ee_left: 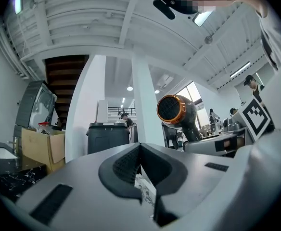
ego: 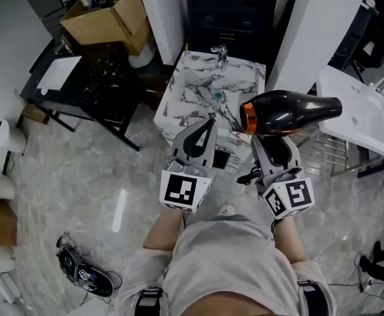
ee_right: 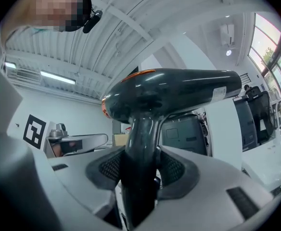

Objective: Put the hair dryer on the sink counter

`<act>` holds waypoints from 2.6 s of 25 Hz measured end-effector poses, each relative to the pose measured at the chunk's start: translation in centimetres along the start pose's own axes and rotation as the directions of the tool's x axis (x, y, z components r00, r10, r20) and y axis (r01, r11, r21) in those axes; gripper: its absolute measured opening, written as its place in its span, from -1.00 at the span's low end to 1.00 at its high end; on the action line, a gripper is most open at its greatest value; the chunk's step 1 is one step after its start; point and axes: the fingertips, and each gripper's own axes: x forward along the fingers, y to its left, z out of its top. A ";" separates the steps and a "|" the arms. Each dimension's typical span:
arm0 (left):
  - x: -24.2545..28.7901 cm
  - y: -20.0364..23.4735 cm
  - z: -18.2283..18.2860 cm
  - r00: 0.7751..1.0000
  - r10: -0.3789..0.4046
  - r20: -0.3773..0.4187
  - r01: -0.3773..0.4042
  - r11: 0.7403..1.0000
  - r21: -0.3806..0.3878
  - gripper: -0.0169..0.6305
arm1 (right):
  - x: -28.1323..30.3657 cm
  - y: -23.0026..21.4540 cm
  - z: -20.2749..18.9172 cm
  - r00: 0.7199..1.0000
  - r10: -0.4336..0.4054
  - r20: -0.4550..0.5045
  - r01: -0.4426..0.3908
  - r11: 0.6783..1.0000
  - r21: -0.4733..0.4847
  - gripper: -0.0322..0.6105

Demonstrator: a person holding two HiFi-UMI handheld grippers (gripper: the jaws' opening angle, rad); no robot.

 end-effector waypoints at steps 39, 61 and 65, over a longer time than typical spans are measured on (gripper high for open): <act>15.5 16.4 -5.7 0.989 -0.143 -0.035 0.143 0.990 -0.018 -0.91 | 20.9 -7.6 -3.9 0.983 -0.170 -0.063 0.177 0.975 0.130 -0.31; 21.6 20.3 -10.1 0.963 -0.262 -0.059 0.258 0.964 -0.071 -0.91 | 27.4 -14.4 -9.0 0.927 -0.321 -0.193 0.359 0.909 0.213 -0.31; 22.9 20.4 -10.7 0.965 -0.252 -0.072 0.246 0.966 -0.081 -0.91 | 28.6 -16.3 -10.9 0.920 -0.314 -0.236 0.369 0.898 0.242 -0.31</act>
